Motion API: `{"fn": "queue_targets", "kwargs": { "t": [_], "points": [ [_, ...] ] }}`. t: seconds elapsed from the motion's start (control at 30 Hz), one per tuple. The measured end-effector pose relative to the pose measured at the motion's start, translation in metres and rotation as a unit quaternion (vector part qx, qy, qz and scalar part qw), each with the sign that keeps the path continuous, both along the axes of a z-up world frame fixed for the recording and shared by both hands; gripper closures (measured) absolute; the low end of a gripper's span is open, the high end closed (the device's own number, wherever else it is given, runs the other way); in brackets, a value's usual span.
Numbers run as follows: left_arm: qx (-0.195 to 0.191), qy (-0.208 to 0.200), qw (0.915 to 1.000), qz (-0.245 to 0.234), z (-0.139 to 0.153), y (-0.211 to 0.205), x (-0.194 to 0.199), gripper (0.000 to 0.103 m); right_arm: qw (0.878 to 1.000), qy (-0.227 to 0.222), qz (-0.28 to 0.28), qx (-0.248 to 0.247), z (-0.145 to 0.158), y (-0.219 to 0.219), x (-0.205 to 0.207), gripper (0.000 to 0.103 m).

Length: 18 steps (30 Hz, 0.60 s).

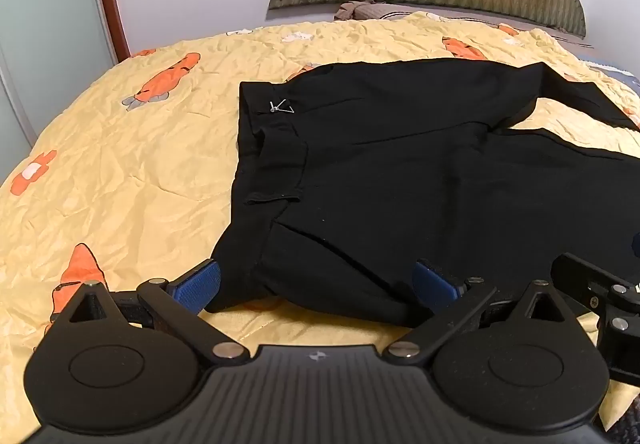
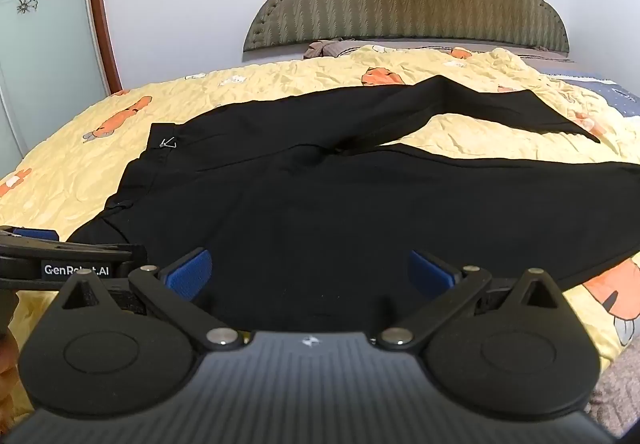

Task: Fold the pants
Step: 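Move both grippers over the black trousers toward the waistband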

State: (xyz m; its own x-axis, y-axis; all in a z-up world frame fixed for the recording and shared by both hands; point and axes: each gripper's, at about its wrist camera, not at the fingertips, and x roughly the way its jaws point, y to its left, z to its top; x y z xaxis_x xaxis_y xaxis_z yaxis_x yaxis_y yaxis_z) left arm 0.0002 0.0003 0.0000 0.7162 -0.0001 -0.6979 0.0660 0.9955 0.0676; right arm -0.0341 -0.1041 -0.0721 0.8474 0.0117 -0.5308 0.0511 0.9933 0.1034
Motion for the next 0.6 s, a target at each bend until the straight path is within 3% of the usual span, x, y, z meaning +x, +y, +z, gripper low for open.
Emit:
{"fn": "queue_targets", "kwargs": {
  "t": [0.43,0.6],
  "points": [
    [0.011,-0.003,0.9999,0.003,0.001,0.005,0.005,0.000,0.999,-0.010,0.016,-0.027,0.006,0.006,0.005,0.000],
    [-0.001,0.000,1.0000,0.006,0.001,0.010,0.013,0.000,0.998,-0.021,0.030,-0.042,0.014,0.010,0.014,0.000]
  ]
}}
